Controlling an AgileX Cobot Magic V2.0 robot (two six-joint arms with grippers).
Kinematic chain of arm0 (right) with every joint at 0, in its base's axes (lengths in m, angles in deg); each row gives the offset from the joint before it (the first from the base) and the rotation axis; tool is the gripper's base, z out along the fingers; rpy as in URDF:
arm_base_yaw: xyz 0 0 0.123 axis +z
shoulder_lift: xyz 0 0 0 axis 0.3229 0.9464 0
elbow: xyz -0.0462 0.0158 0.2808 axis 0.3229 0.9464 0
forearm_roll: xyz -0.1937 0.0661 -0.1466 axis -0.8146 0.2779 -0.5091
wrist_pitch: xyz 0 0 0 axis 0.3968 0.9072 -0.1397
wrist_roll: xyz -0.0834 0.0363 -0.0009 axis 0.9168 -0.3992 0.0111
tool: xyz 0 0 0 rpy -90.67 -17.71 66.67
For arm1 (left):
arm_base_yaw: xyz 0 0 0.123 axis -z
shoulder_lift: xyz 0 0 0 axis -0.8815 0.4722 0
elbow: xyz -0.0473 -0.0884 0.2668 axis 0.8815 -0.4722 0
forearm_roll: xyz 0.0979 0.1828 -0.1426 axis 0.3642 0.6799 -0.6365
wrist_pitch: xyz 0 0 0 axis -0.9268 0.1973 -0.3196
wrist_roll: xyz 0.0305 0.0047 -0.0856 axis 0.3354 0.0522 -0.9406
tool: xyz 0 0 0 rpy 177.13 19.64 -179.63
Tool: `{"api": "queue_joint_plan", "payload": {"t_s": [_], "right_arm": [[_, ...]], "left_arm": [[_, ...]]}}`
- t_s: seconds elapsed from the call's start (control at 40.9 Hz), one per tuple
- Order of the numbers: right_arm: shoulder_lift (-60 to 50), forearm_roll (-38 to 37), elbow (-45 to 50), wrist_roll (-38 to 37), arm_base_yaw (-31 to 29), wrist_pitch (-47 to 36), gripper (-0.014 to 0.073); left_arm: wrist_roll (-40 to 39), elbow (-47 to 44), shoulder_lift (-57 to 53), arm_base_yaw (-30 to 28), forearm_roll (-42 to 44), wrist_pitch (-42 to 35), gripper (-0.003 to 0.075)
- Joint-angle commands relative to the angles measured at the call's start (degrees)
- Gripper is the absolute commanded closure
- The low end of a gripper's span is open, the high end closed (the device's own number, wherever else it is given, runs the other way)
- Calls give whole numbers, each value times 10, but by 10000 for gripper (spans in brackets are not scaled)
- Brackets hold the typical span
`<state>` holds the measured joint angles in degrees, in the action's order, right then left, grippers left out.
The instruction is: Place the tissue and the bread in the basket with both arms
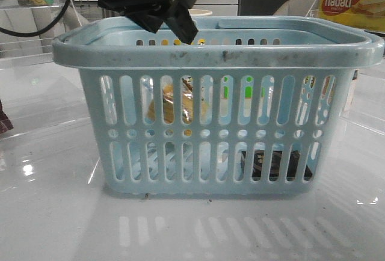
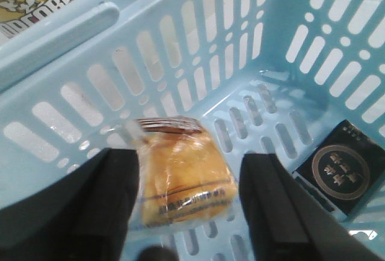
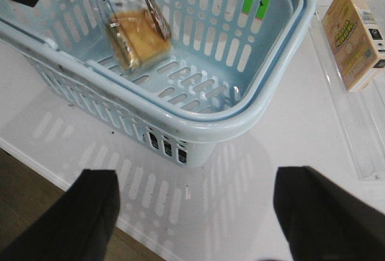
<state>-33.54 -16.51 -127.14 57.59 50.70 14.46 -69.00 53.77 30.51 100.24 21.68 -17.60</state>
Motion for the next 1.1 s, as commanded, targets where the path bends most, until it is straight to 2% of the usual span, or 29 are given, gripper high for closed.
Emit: {"api": "queue_joint_plan", "payload": {"t_s": [0.0,0.147,0.318,0.857,1.077], "right_arm": [[-1,-11,-16,3,-1,-40,-31],[-1,-11,-16,3,-1,-40,-31],[-1,-11,-16,3,-1,-40,-31],[-1,-12,-16,3,-1,-42,-31],[-1,-56,-16,3,-1,-42,-31]], "left_arm": [[1,41,-33,4,-6,-9,223],[1,78,-76,4,-4,45,223],[1,71,-167,4,-4,91,223],[-2,-144,-492,4,-4,130,225],[-2,-214,-575,4,-4,155,225]]}}
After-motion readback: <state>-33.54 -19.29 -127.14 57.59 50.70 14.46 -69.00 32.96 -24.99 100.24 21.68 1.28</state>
